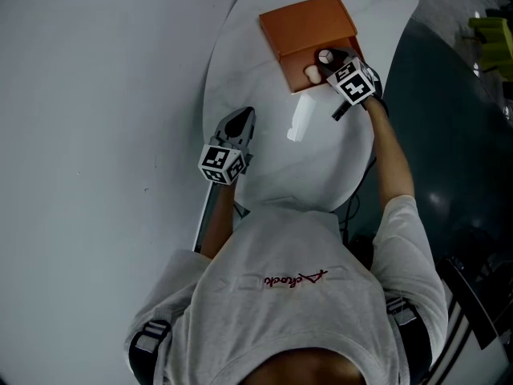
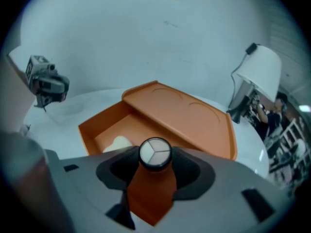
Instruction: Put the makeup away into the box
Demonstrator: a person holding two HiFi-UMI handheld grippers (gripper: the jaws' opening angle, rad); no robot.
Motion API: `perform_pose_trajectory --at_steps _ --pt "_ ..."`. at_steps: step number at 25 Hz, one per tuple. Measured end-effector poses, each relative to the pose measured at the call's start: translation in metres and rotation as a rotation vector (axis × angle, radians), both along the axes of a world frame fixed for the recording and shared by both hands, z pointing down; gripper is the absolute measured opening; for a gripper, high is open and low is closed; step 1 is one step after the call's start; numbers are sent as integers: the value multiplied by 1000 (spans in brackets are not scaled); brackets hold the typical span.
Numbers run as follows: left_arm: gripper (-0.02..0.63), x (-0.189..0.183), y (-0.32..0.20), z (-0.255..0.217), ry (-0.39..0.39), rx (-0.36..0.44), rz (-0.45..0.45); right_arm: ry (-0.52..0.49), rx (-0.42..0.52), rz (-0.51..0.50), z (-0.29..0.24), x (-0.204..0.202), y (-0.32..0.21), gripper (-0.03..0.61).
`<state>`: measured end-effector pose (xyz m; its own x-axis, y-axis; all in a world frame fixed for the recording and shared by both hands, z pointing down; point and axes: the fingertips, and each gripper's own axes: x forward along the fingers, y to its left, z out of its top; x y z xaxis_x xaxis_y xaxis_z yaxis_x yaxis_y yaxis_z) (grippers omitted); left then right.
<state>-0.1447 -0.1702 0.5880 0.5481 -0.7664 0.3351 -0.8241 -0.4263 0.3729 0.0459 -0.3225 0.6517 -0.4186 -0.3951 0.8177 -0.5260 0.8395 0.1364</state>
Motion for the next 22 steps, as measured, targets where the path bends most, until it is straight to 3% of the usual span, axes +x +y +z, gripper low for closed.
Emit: perform_pose_trajectory --at_steps 4,7,16,22 --pt "12 -4 1 5 2 -12 -8 151 -11 -252 16 -4 7 225" --pt "12 -7 2 8 2 -15 -14 209 -30 -346 25 -3 8 225" --pt "12 -15 1 7 -4 -15 -30 182 -122 -295 35 -3 4 227" --pt "12 -12 6 10 -1 -19 -29 170 -94 -277 32 -3 3 253"
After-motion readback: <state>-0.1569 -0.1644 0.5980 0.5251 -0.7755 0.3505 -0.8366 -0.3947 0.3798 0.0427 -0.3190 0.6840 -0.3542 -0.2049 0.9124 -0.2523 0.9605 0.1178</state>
